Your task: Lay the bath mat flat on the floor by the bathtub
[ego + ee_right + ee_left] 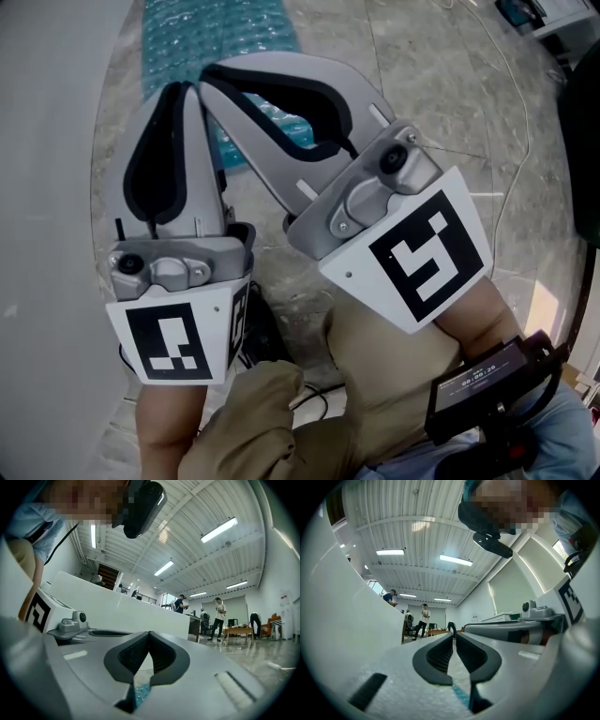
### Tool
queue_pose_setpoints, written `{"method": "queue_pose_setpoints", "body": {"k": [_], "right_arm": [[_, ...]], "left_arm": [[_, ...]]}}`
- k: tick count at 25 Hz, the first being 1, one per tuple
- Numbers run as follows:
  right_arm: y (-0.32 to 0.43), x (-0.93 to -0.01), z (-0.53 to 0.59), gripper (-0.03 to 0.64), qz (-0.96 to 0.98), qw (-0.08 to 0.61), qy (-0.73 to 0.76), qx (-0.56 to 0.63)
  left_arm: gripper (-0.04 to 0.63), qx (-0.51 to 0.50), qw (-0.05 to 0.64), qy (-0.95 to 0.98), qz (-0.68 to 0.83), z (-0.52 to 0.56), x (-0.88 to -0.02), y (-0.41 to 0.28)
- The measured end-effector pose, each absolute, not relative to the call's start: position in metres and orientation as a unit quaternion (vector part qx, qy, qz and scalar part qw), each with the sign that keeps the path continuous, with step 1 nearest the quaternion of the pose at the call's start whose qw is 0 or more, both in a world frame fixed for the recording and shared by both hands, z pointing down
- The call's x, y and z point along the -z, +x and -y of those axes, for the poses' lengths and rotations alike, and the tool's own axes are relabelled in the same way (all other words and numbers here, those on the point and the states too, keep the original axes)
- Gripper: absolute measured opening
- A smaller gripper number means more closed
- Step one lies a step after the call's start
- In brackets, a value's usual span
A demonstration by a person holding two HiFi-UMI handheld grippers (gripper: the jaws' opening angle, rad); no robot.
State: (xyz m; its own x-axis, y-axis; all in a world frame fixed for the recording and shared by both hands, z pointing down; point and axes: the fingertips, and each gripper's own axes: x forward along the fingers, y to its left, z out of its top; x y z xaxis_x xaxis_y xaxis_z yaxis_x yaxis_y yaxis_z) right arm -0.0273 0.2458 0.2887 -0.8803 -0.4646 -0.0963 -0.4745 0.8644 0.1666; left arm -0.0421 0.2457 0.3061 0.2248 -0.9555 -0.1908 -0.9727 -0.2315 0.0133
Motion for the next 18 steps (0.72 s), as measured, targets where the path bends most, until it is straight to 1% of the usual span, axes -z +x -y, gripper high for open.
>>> {"method": "queue_pose_setpoints", "body": {"k": [18], "right_arm": [[-0.025,-0.286,-0.245,0.008,-0.962,0.027,-0.253,-0.099]], "left_arm": [[0.032,-0.085,0.057,-0.771,-0.629,-0.247,-0.300,-0.057]]}}
